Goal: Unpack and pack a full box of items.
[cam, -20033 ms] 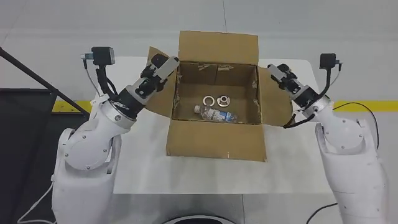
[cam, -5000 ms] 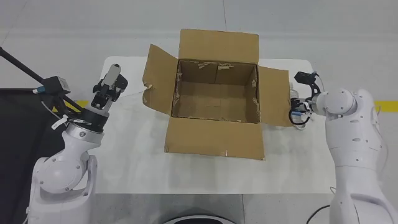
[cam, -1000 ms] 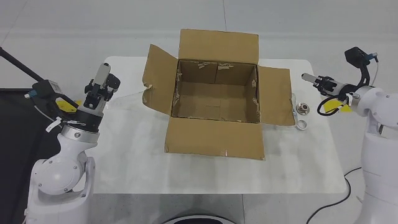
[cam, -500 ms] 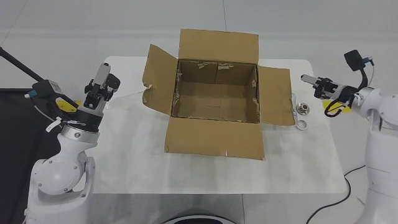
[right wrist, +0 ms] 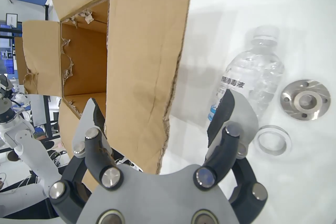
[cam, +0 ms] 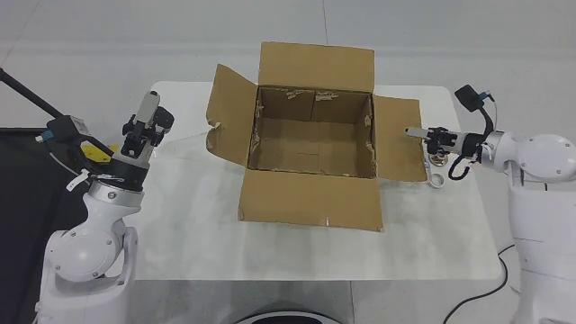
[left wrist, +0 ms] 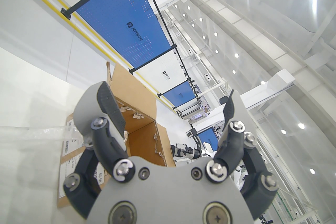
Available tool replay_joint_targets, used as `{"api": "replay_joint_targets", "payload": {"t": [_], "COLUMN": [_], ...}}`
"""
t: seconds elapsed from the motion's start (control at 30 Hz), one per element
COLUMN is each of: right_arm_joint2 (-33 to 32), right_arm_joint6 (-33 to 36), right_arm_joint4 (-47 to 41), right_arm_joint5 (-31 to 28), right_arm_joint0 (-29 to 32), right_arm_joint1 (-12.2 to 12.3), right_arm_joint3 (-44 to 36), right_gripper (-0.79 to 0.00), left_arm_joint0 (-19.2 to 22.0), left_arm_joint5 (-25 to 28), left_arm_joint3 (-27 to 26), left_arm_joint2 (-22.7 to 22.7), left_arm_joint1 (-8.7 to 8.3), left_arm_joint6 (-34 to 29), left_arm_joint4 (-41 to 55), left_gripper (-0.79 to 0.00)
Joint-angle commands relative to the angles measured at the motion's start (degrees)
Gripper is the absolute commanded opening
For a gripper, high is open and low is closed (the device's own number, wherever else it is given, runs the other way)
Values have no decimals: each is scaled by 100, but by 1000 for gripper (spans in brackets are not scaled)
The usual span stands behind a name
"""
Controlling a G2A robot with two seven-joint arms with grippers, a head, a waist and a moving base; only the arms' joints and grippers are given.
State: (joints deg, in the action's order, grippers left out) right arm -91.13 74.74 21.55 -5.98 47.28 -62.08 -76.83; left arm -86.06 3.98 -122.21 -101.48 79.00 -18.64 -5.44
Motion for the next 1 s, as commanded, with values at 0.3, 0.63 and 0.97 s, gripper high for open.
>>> {"api": "replay_joint_targets", "payload": {"t": [0.3, 0.63, 0.97], "right_arm_joint2": [439, 799, 492], "right_arm_joint6": [-3, -71, -202], "right_arm_joint4": [-12, -9, -88], "right_arm_joint5": [126, 233, 234], "right_arm_joint0": [211, 184, 215], "right_arm_joint1": [43, 74, 194], "right_arm_joint3": [-632, -841, -911], "right_gripper": [0, 0, 0], "left_arm_joint0": [0, 0, 0], "left_arm_joint5": [0, 0, 0], "left_arm_joint3": [0, 0, 0], "left_arm_joint2": [0, 0, 0], "left_arm_joint1": [0, 0, 0], "left_arm_joint6": [0, 0, 0], "left_arm_joint4": [0, 0, 0], "left_gripper": [0, 0, 0]}}
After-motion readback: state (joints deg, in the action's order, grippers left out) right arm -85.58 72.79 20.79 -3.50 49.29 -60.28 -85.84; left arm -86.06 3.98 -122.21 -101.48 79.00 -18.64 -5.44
